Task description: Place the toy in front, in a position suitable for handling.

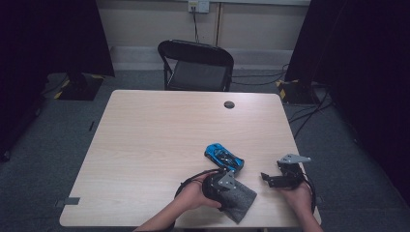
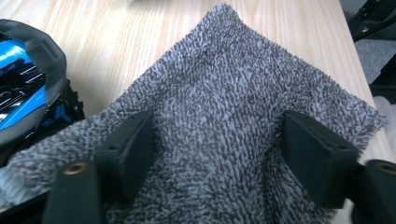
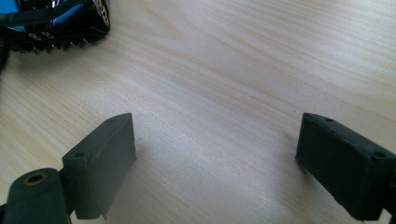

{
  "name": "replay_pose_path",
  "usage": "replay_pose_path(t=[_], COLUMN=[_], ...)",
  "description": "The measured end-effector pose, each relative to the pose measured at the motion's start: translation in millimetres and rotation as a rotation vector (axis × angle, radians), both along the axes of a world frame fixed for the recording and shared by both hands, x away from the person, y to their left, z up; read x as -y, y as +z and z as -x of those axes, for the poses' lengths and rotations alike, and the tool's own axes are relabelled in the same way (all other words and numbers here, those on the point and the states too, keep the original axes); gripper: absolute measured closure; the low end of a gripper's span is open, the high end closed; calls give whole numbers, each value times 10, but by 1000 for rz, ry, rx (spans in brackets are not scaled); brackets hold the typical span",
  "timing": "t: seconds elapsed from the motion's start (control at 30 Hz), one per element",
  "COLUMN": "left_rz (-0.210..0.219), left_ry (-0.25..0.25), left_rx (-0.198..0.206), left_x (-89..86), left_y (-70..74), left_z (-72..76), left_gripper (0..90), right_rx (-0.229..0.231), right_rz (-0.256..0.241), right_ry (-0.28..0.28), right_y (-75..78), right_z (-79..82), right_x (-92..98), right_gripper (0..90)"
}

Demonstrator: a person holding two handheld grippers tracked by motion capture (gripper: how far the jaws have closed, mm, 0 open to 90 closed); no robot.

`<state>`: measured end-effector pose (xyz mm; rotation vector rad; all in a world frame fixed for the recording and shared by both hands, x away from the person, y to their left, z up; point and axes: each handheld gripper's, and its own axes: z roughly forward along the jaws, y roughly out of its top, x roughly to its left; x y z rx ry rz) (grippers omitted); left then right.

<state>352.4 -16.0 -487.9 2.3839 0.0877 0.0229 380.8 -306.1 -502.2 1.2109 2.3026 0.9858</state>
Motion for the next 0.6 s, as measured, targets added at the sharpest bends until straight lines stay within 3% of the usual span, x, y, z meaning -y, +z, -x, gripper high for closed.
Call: replay_pose_path(t=[0.1,0.3,0.37,0.53,0.6], left_rz=[0,5,4,-32,-18], left_ry=[14,64,101,123,152], left_rx=[-7,-15,-38,-68,-100], left_x=[-53,-136,-165,-319,-438], left_y=[19,31,40,132,175], left_z=[-15,0,15,28,0], left_gripper=[488,618,639,717,728], right_rx=[0,0,0,0,-1], right_rz=[0,0,0,1,0], right_ry=[-1,0,-1,-7,-7], right_y=[0,0,0,0,0], right_z=[0,0,0,6,7], right_x=[0,0,0,-1,-2], right_gripper=[112,111,111,110,110])
